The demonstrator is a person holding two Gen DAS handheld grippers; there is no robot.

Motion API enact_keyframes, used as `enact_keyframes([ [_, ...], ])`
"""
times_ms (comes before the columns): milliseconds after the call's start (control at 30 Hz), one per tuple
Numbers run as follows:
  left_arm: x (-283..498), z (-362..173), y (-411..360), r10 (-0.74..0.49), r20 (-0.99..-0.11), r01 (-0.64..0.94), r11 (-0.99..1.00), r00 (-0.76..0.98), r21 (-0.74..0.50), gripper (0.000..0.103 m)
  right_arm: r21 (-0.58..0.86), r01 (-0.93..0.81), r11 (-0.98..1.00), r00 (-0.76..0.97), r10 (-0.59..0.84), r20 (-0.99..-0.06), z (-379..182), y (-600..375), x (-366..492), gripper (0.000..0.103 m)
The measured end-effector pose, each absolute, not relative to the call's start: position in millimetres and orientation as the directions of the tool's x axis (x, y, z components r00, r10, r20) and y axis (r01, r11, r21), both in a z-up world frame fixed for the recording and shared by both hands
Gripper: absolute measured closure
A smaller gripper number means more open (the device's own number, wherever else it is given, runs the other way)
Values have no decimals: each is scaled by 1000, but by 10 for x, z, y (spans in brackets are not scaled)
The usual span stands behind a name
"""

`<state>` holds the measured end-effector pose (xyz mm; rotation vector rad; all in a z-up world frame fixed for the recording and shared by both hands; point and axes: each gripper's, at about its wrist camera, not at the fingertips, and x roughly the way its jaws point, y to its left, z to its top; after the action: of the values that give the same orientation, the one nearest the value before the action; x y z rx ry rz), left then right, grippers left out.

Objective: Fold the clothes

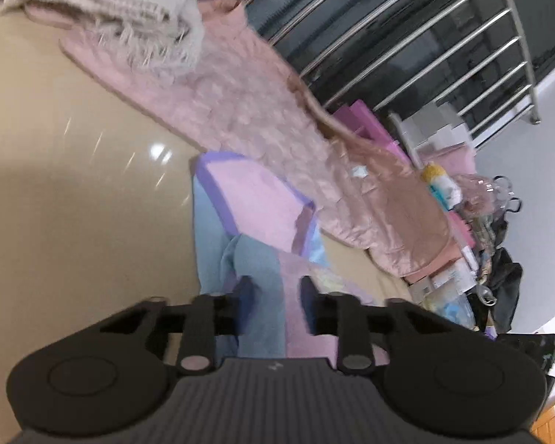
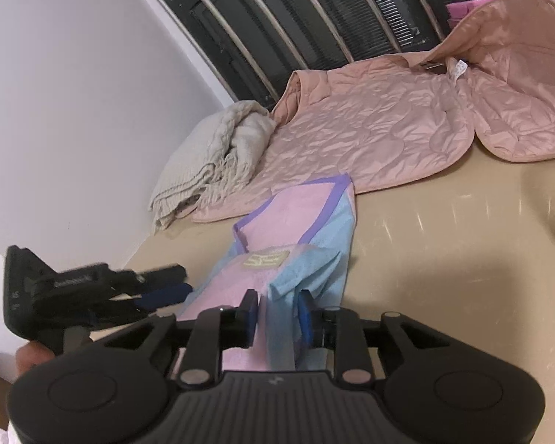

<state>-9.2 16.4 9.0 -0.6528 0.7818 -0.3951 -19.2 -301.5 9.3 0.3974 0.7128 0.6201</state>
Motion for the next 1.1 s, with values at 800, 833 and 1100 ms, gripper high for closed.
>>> enact_keyframes([
  [800,-545,54,238,-463,-502,54,772,731,-633,95,367,-341,865,635,500,-588,45,-2697,-94,89],
  [833,-604,98,230,-467,-489,75,776,737,-627,93,337,-337,879,654,476,-588,67,-2694,-145,89],
  [1100,-854,85,-107,-434,-548,152,861,715,-485,94,302,-419,856,651,515,-557,66,-2717,-468,92],
])
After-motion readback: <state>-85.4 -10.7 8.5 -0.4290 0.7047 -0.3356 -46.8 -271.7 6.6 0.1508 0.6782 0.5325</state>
